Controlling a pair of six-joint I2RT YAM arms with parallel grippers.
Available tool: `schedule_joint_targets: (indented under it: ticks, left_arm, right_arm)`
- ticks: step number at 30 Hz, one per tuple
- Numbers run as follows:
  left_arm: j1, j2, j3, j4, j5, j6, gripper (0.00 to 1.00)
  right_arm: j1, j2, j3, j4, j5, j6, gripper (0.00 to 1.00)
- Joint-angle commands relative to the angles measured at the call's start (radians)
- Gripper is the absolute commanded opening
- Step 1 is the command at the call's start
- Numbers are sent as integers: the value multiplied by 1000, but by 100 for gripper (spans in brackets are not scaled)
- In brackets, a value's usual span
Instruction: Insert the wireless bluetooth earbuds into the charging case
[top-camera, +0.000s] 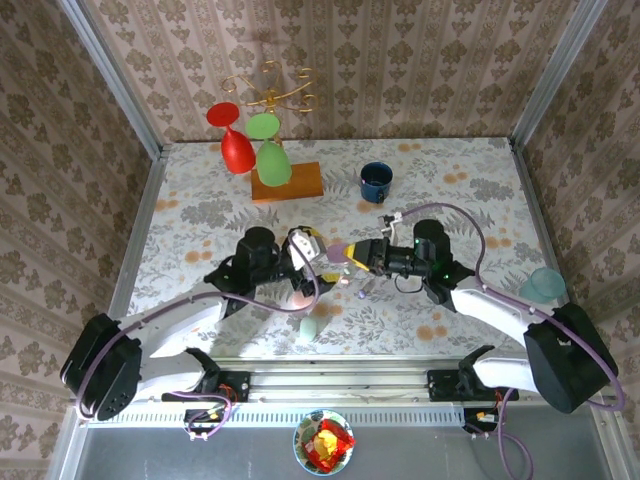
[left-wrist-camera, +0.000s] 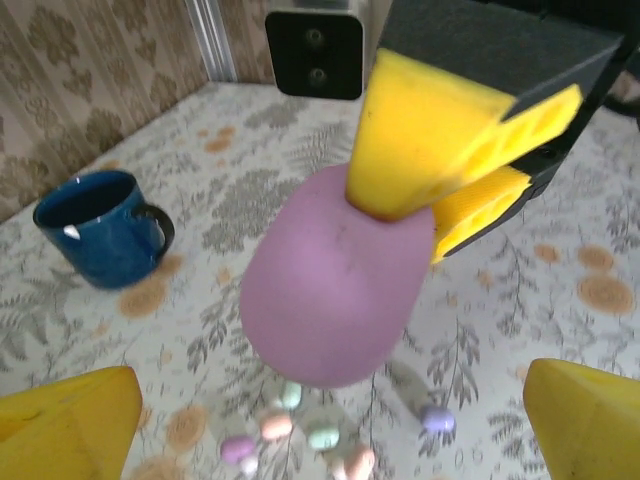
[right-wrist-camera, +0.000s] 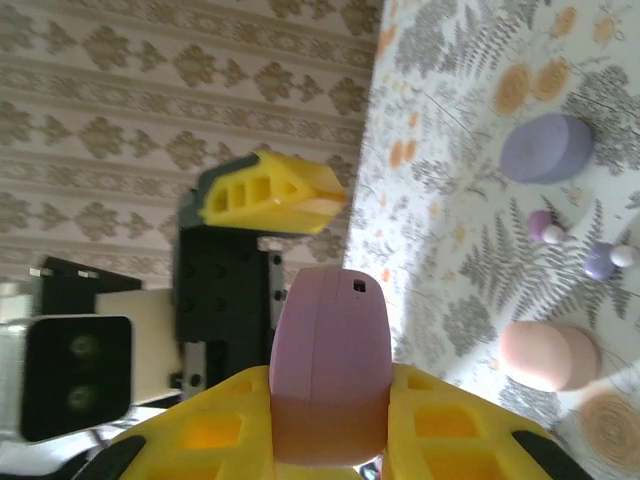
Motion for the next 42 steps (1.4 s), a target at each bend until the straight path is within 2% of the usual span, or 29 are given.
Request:
schedule_joint_targets:
  ticks: [1,6,11,14,19,28,34,42]
  left_arm:
    - [22,36,-26,287,69,-134,98]
    - [42,128,-37,518,191,-210,89]
    - [52,215,-35,704,227,-237,87]
    - [64,277,-21,806,272,-264,82]
    - [63,306,19,803,309,-272,82]
    - [61,321,56,805,334,-267,74]
    - [57,330,67,804,350,-285,64]
    - [45,351,73,804,345,-287,63]
  right_arm:
    - [-24,6,-8,215,-105,146,15]
    - [-39,32,-32,401,-126,281,6]
    - [-56,62,-61,542,-116,362,4]
    - [-60,96,-82,671,-102,440,0]
    - [-62,78,-90,667,-89,448,0]
    - [-62,60,-86,664,-86,455,0]
    - [-61,63,-90,666,-83,452,0]
    - [-55,51,-91,664,-81,441,0]
